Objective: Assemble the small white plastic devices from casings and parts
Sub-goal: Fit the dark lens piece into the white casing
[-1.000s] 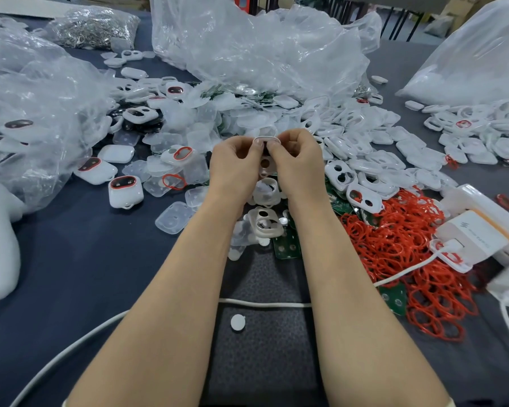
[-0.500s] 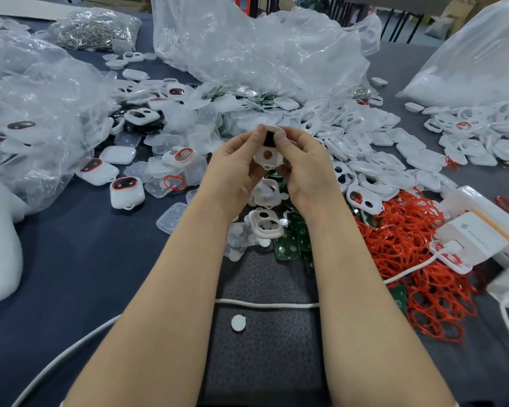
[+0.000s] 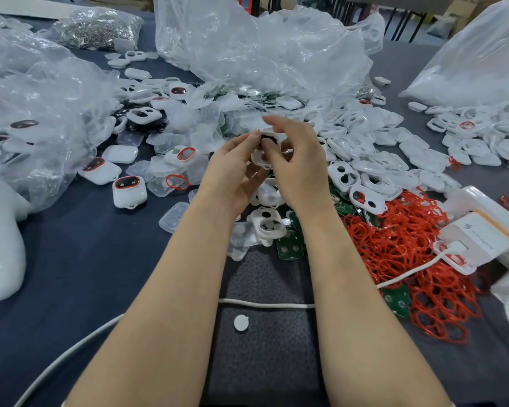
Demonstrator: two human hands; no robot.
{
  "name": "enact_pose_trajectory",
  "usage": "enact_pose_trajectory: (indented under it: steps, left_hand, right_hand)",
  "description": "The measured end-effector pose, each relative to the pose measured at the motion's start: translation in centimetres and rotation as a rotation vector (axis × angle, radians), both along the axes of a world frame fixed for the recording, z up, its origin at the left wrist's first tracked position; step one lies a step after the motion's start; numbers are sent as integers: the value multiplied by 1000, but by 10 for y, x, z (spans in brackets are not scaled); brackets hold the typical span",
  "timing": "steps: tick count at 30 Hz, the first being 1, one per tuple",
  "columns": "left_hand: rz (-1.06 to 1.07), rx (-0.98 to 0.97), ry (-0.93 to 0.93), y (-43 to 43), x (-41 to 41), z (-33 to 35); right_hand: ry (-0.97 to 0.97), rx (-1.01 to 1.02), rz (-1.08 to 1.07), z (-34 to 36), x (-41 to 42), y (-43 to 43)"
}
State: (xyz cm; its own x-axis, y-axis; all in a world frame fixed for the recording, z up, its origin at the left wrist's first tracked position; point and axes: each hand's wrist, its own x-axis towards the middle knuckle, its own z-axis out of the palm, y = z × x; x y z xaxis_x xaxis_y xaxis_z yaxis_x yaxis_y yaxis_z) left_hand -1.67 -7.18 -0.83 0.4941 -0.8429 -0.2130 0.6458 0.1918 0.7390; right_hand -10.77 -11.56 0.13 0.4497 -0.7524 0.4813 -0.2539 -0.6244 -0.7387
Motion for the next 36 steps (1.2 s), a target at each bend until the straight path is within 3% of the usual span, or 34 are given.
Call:
enact_pose_trajectory:
  steps: [4, 8, 15, 22, 28, 36]
  left_hand:
    - [16, -13, 77, 1, 0, 3]
    - [69, -4, 51, 1, -2, 5]
    - [192, 46, -210, 1, -8, 6]
    - [211, 27, -328, 0, -14, 4]
    - [195, 46, -420, 0, -18, 4]
    - [195, 32, -500, 1, -24, 5]
  right_hand:
    - [59, -101, -42, 0, 2, 1]
    - [-17, -159, -113, 1, 3, 3]
    - [-313, 337, -25, 7, -2, 1]
    - [-327, 308, -126, 1, 5, 1]
    - [-409, 431, -152, -3, 8, -1]
    - [-411, 361, -203, -7, 15, 3]
